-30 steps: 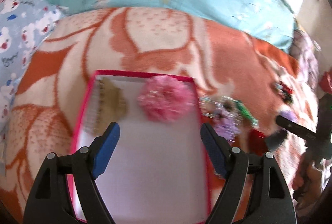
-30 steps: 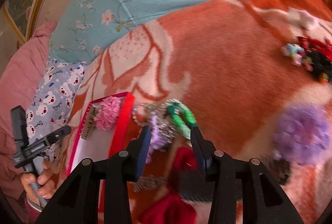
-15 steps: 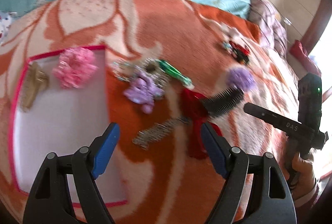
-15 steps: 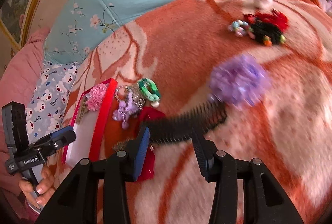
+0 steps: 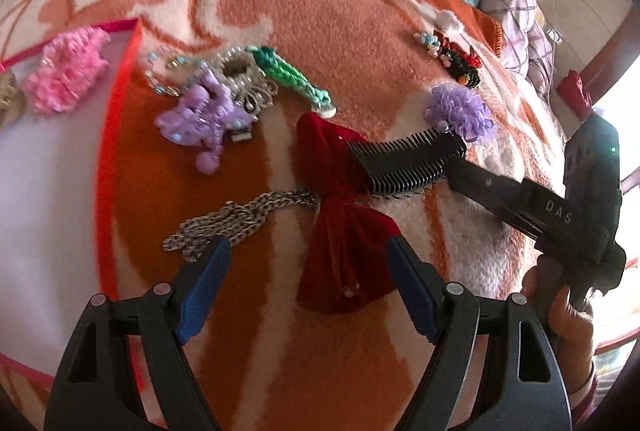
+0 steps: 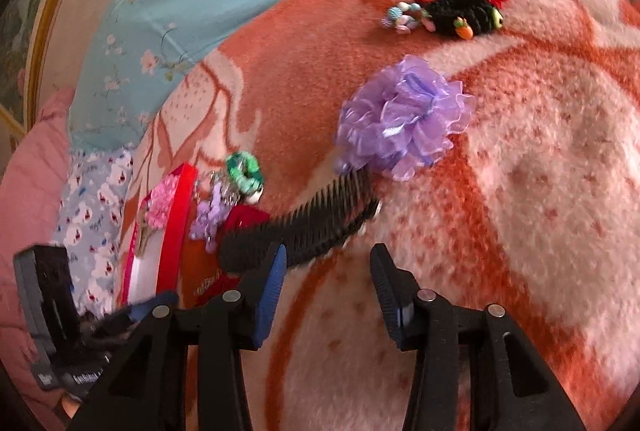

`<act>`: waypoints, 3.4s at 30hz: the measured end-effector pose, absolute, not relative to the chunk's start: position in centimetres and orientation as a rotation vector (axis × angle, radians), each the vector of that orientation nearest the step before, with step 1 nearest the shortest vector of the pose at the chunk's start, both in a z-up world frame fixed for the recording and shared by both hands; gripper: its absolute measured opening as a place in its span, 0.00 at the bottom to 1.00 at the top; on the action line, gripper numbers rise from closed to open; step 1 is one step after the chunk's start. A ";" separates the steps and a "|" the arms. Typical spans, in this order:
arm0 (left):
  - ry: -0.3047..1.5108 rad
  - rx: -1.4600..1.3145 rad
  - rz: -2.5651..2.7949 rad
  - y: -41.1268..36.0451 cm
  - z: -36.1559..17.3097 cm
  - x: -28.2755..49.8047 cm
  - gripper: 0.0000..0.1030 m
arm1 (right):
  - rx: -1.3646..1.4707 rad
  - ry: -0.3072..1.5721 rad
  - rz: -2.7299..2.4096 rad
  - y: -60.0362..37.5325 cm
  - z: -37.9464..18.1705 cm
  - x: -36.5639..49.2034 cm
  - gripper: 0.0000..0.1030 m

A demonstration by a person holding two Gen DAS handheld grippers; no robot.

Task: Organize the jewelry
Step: 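Grasp the red velvet bow with the left tool while the right tool grasps the black comb, then carry the red bow and black comb into the box with both tools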

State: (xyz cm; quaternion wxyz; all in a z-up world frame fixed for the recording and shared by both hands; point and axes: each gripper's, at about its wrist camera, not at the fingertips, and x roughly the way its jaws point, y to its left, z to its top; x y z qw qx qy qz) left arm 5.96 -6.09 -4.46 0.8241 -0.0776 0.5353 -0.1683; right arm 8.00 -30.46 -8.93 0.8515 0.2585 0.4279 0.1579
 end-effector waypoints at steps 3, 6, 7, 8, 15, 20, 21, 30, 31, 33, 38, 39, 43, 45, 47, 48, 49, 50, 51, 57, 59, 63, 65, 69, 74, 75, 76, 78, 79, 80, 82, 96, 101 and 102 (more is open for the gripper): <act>1.156 -0.181 -0.369 -6.9 -5.3 6.6 0.78 | 0.562 0.892 0.333 -30.5 -9.2 8.9 0.42; 1.173 -0.192 -0.388 -7.7 -6.0 7.0 0.62 | 0.568 0.899 0.315 -30.4 -9.5 9.5 0.22; 1.178 -0.198 -0.400 -7.8 -6.1 7.1 0.50 | 0.589 0.895 0.320 -30.6 -9.6 9.6 0.20; 1.177 -0.203 -0.415 -8.0 -6.1 7.1 0.41 | 0.598 0.888 0.323 -30.8 -9.6 9.5 0.18; 1.138 -0.171 -0.424 -7.9 -4.9 6.3 0.25 | 0.626 0.840 0.335 -31.7 -8.6 8.6 0.15; 1.093 -0.159 -0.415 -6.8 -3.2 5.2 0.20 | 0.625 0.809 0.376 -31.4 -7.1 7.5 0.13; 1.077 -0.158 -0.412 -6.4 -2.6 4.8 0.20 | 0.622 0.804 0.384 -31.2 -6.8 7.2 0.13; 0.992 -0.194 -0.387 -3.1 0.4 3.5 0.12 | 0.627 0.729 0.452 -30.2 -2.9 5.7 0.09; 0.987 -0.196 -0.383 -2.8 0.6 3.4 0.12 | 0.628 0.721 0.461 -30.0 -2.6 5.6 0.09; 0.970 -0.201 -0.373 -2.1 1.1 3.2 0.12 | 0.626 0.711 0.472 -29.6 -2.0 5.5 0.09; 0.928 -0.215 -0.337 0.1 2.3 2.6 0.12 | 0.611 0.709 0.504 -28.0 -1.1 5.7 0.09; 0.924 -0.218 -0.330 0.5 2.4 2.5 0.12 | 0.611 0.709 0.509 -27.8 -1.0 5.7 0.09; 0.901 -0.235 -0.279 2.8 2.8 2.0 0.12 | 0.604 0.716 0.535 -26.5 -0.9 5.8 0.09; 0.893 -0.255 -0.241 4.5 2.9 1.8 0.12 | 0.598 0.721 0.554 -25.5 -0.8 6.0 0.09; 0.891 -0.272 -0.209 5.9 2.7 1.7 0.12 | 0.593 0.729 0.574 -24.4 -0.9 6.3 0.09; 0.890 -0.278 -0.196 6.5 2.6 1.7 0.12 | 0.588 0.732 0.582 -23.9 -0.9 6.4 0.09; 0.889 -0.284 -0.181 7.0 2.6 1.6 0.12 | 0.584 0.736 0.592 -23.3 -0.9 6.6 0.09; 0.887 -0.293 -0.165 7.8 2.5 1.5 0.12 | 0.581 0.740 0.605 -22.6 -0.9 6.8 0.09; 0.886 -0.303 -0.149 8.6 2.4 1.4 0.12 | 0.579 0.745 0.618 -21.9 -1.0 7.0 0.09; 0.885 -0.340 -0.081 12.1 1.7 1.1 0.12 | 0.565 0.762 0.677 -18.4 -1.2 8.1 0.09; 0.887 -0.353 -0.064 13.0 1.4 1.0 0.12 | 0.556 0.772 0.700 -17.0 -1.4 8.6 0.09; 0.897 -0.377 -0.033 14.6 0.7 0.9 0.12 | 0.534 0.781 0.733 -14.9 -1.6 9.5 0.09; 0.904 -0.394 -0.019 15.5 0.2 1.0 0.12 | 0.525 0.784 0.749 -13.9 -1.8 10.2 0.09; 0.918 -0.419 -0.001 16.6 -0.6 1.4 0.12 | 0.529 0.795 0.769 -12.2 -2.5 11.6 0.09; 0.926 -0.444 0.007 17.3 -1.3 1.8 0.12 | 0.534 0.803 0.798 -10.1 -3.0 13.4 0.09; 0.928 -0.447 0.010 17.5 -1.5 1.9 0.12 | 0.535 0.806 0.807 -9.7 -3.1 13.6 0.09; 0.929 -0.450 0.011 17.6 -1.6 2.0 0.12 | 0.533 0.808 0.813 -9.4 -3.2 13.8 0.09; 0.936 -0.460 0.016 17.9 -2.1 2.3 0.12 | 0.520 0.820 0.830 -8.4 -3.5 14.3 0.09; 0.939 -0.466 0.022 18.2 -2.4 2.5 0.12 | 0.514 0.828 0.837 -7.9 -3.7 14.5 0.09; 0.941 -0.471 0.026 18.4 -2.6 2.7 0.12 | 0.504 0.839 0.844 -7.4 -4.0 14.8 0.09; 0.946 -0.484 0.032 18.8 -3.1 2.9 0.12 | 0.496 0.853 0.849 -6.7 -4.4 15.2 0.09; 0.977 -0.487 0.044 19.4 -4.5 3.7 0.13 | 0.466 0.937 0.834 -4.9 -8.2 18.7 0.13; 0.992 -0.488 0.055 19.6 -5.0 3.8 0.13 | 0.432 0.935 0.822 -4.4 -8.4 18.9 0.15; 0.994 -0.487 0.058 19.7 -5.0 3.8 0.13 | 0.418 0.936 0.817 -4.2 -8.3 18.8 0.15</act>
